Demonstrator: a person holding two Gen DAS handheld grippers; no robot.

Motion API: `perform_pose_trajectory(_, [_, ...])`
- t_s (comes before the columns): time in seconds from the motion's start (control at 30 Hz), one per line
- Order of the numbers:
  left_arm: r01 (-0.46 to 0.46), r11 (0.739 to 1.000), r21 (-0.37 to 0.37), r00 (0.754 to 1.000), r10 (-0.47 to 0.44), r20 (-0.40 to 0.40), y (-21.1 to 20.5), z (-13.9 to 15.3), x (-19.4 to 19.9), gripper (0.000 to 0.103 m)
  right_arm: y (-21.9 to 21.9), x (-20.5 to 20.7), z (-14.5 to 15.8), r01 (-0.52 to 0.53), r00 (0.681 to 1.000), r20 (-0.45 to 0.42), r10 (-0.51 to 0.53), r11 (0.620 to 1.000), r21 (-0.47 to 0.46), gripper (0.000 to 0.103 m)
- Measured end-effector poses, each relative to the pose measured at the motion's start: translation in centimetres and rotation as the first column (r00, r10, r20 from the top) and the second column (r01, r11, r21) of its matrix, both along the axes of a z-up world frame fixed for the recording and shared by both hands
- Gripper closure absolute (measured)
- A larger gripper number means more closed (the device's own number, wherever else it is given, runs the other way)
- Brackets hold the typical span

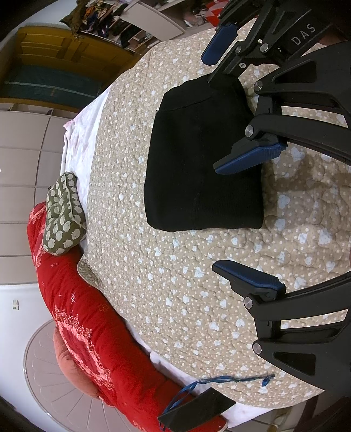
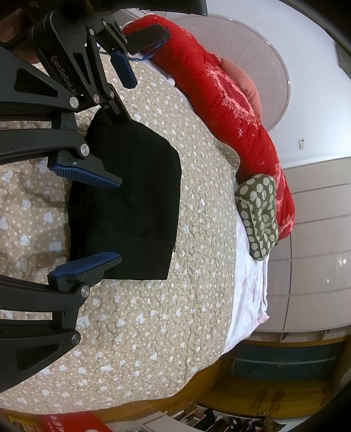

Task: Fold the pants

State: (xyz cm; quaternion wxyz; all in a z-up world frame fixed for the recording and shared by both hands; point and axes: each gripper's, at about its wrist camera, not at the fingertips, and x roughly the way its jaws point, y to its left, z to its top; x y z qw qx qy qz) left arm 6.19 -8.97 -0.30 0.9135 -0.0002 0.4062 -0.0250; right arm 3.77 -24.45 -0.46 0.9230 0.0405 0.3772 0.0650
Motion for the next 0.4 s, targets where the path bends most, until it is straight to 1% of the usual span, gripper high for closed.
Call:
perform_pose_trajectory(0.3, [0.002,1.000,0.009,1.000,-0.002,0.014,-0.26,0.17,-0.36,0.037,-0.12,-0.18,0.07,0.005,1.000,0.004,-0.005,1.000,0.003,0.056])
perform_pose_trajectory(0.4, [0.013,1.000,0.001,1.000,-0.013,0.007,-0.35,0.17,-0.47,0.037,-0.59,-0.40,0.12,0.009,1.000,0.007,-0.009,1.000,0.004,0.056])
